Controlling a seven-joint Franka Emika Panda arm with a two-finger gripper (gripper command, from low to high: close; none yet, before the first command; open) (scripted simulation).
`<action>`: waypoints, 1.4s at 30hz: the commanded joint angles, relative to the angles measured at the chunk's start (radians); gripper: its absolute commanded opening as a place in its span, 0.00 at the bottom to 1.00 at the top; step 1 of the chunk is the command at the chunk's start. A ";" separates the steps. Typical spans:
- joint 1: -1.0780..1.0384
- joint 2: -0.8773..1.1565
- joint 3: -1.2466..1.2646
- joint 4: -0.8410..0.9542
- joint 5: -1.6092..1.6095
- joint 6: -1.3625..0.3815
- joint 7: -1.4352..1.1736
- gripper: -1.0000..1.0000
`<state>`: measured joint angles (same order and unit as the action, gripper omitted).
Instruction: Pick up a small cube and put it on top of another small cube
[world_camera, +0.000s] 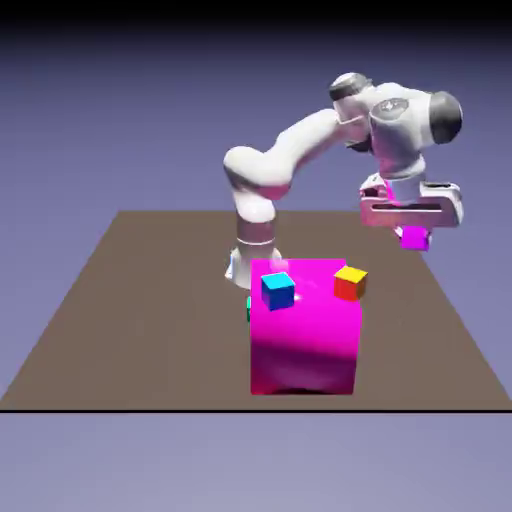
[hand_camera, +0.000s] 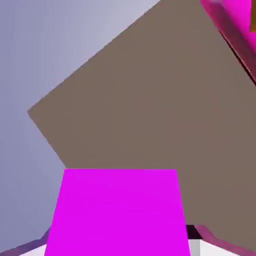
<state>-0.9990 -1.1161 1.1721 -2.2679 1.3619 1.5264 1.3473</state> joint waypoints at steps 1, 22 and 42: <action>0.015 0.023 -0.018 -0.017 -0.002 0.025 0.043 0.00; 0.348 0.466 -0.397 -0.316 -0.018 0.522 0.813 0.00; 1.072 0.794 -0.929 -0.327 -0.140 0.969 0.825 0.00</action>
<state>0.0729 -0.3220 0.2435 -2.5947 1.2219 2.4969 2.1725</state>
